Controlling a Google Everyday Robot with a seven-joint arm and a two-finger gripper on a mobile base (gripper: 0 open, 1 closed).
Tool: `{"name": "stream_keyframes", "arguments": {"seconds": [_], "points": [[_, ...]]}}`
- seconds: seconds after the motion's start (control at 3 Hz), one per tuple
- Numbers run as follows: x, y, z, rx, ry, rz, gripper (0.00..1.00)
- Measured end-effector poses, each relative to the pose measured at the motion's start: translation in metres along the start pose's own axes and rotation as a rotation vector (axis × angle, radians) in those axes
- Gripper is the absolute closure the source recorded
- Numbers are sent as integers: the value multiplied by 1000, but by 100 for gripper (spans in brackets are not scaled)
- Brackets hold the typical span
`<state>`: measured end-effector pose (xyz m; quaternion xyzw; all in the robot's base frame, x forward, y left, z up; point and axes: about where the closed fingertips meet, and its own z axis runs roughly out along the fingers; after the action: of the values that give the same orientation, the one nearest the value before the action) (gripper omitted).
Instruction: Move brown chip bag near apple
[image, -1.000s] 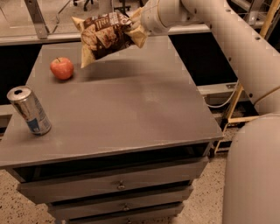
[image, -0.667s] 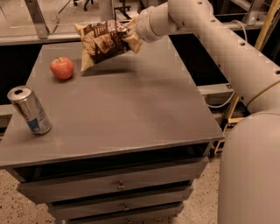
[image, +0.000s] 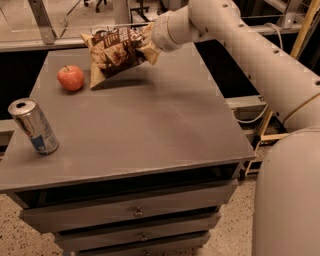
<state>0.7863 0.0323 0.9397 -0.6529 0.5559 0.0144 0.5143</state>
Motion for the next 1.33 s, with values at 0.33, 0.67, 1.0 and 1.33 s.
{"name": "stream_keyframes", "arguments": {"seconds": [0.33, 0.67, 1.0, 1.33], "points": [[-8, 6, 6, -23, -33, -6, 82], [-13, 9, 9, -28, -61, 1, 58], [-14, 11, 12, -33, -63, 1, 36], [-15, 13, 15, -37, -66, 1, 12]]}}
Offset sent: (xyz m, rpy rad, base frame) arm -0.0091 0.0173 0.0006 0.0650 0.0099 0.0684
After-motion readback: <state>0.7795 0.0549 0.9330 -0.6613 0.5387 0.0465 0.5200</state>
